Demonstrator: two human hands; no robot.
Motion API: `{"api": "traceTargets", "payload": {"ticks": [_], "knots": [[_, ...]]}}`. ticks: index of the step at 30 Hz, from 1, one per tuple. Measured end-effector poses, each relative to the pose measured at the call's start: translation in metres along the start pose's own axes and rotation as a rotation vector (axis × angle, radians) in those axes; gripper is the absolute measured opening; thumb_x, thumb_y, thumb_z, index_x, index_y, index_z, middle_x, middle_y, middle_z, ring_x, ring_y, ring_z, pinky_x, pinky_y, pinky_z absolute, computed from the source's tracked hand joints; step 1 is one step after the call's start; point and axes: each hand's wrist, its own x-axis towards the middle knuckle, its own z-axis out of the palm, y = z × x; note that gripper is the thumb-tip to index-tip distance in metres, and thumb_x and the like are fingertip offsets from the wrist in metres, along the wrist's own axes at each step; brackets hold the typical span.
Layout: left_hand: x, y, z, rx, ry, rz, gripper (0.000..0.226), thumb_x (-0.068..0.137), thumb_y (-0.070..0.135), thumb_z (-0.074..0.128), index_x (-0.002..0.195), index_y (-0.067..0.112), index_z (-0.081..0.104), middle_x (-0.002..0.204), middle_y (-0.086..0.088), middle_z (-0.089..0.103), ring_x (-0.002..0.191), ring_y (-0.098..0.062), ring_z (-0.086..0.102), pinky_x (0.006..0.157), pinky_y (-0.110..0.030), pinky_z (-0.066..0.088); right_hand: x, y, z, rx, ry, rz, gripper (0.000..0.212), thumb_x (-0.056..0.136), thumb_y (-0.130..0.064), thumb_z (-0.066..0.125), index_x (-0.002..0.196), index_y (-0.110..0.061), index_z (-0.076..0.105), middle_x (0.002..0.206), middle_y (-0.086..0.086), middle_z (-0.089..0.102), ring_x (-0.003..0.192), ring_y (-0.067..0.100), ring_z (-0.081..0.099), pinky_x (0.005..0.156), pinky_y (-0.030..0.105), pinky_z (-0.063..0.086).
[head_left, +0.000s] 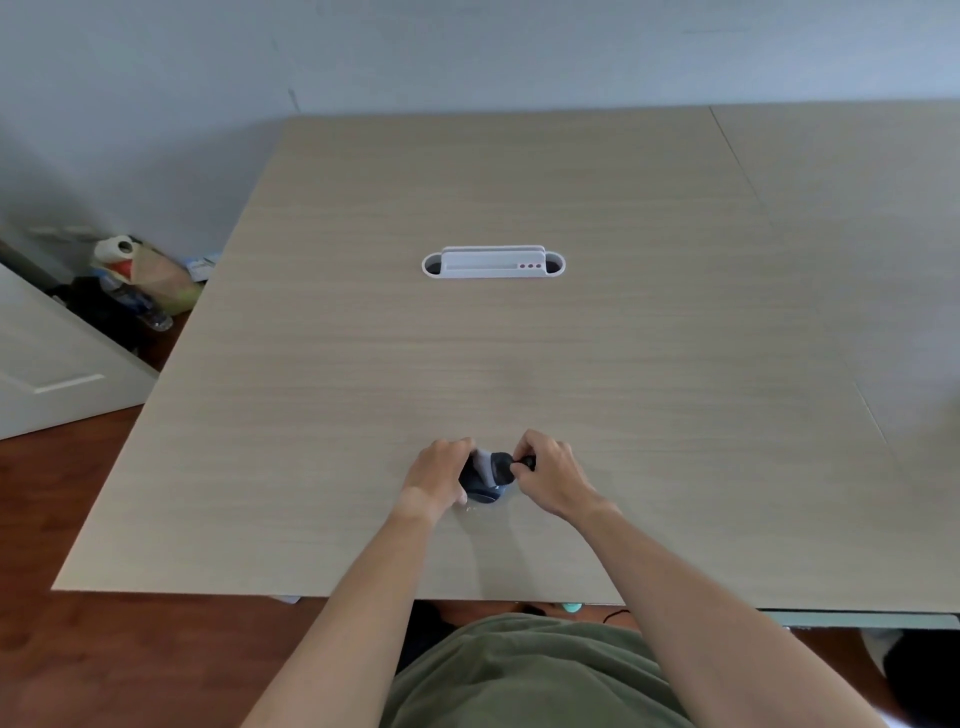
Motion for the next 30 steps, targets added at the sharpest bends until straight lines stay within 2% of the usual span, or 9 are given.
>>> {"api": "traceTargets", "payload": {"ticks": [3, 5, 7, 15, 17, 20, 23, 26, 30], "knots": [[-0.001, -0.003, 0.001, -0.006, -0.011, 0.020, 0.064, 0.060, 0.002, 0.081, 0.117, 0.020, 0.057, 0.109, -0.010, 0.063, 0.098, -0.031, 0.060, 0.078, -0.037, 0.051, 0.000, 0.007, 0.000, -0.026, 0.120, 0.056, 0.005, 0.084, -0.009, 0.052, 0.086, -0.014, 0.053, 0.079, 0.005, 0.063, 0.067, 0.025, 0.055, 0.054, 0.032, 0.039], [-0.001, -0.004, 0.002, -0.011, -0.017, 0.027, 0.063, 0.062, 0.002, 0.079, 0.118, 0.022, 0.057, 0.109, -0.008, 0.062, 0.099, -0.030, 0.059, 0.079, -0.037, 0.051, 0.000, 0.008, -0.001, 0.022, 0.161, 0.051, 0.005, 0.084, -0.008, 0.052, 0.084, -0.013, 0.054, 0.074, 0.005, 0.062, 0.061, 0.023, 0.053, 0.051, 0.034, 0.040], [-0.002, -0.004, 0.002, -0.005, 0.003, 0.053, 0.060, 0.063, 0.003, 0.075, 0.116, 0.023, 0.057, 0.108, -0.006, 0.064, 0.099, -0.029, 0.060, 0.078, -0.036, 0.051, 0.000, 0.007, -0.004, 0.067, 0.119, 0.007, 0.005, 0.083, -0.008, 0.055, 0.082, -0.013, 0.056, 0.072, 0.004, 0.062, 0.061, 0.020, 0.053, 0.055, 0.038, 0.044], [-0.002, -0.007, 0.005, -0.010, 0.034, 0.093, 0.057, 0.065, 0.006, 0.073, 0.116, 0.024, 0.058, 0.111, -0.003, 0.065, 0.106, -0.027, 0.058, 0.084, -0.035, 0.049, 0.001, 0.010, -0.009, 0.036, 0.040, -0.034, 0.010, 0.077, -0.012, 0.062, 0.081, -0.021, 0.061, 0.075, -0.003, 0.064, 0.071, 0.017, 0.060, 0.062, 0.032, 0.051], [-0.002, -0.006, 0.007, -0.060, 0.046, 0.086, 0.064, 0.061, 0.013, 0.077, 0.121, 0.026, 0.056, 0.119, 0.001, 0.060, 0.115, -0.024, 0.052, 0.090, -0.032, 0.047, 0.002, 0.009, -0.010, 0.043, 0.055, -0.027, 0.008, 0.078, -0.013, 0.063, 0.081, -0.020, 0.063, 0.075, -0.003, 0.066, 0.072, 0.017, 0.061, 0.062, 0.032, 0.051], [-0.007, 0.003, 0.012, -0.165, 0.086, 0.009, 0.096, 0.049, 0.038, 0.085, 0.134, 0.025, 0.043, 0.136, 0.006, 0.043, 0.127, -0.021, 0.035, 0.099, -0.034, 0.040, 0.000, 0.007, -0.008, 0.045, 0.044, -0.036, 0.008, 0.076, -0.012, 0.063, 0.078, -0.019, 0.063, 0.075, -0.002, 0.066, 0.073, 0.018, 0.060, 0.062, 0.031, 0.049], [-0.011, 0.014, 0.019, -0.151, 0.096, -0.141, 0.113, 0.045, 0.057, 0.084, 0.140, 0.022, 0.033, 0.132, -0.001, 0.038, 0.126, -0.024, 0.033, 0.101, -0.035, 0.038, -0.003, 0.008, -0.005, -0.035, 0.068, 0.007, 0.006, 0.079, -0.014, 0.061, 0.084, -0.017, 0.062, 0.083, 0.000, 0.066, 0.078, 0.023, 0.061, 0.061, 0.031, 0.045], [-0.011, 0.018, 0.025, -0.148, 0.109, -0.187, 0.109, 0.049, 0.055, 0.083, 0.138, 0.018, 0.033, 0.130, -0.005, 0.039, 0.121, -0.026, 0.038, 0.098, -0.036, 0.040, -0.002, 0.007, -0.007, -0.027, 0.133, 0.017, 0.005, 0.081, -0.012, 0.060, 0.087, -0.013, 0.061, 0.080, 0.001, 0.065, 0.075, 0.025, 0.060, 0.058, 0.031, 0.043], [-0.010, 0.021, 0.028, -0.138, 0.119, -0.168, 0.102, 0.055, 0.046, 0.083, 0.139, 0.017, 0.032, 0.127, -0.007, 0.042, 0.118, -0.026, 0.042, 0.096, -0.034, 0.041, 0.000, 0.000, -0.008, 0.035, 0.009, -0.027, 0.006, 0.077, -0.012, 0.062, 0.079, -0.017, 0.063, 0.078, -0.002, 0.066, 0.075, 0.020, 0.060, 0.068, 0.041, 0.055]]}}
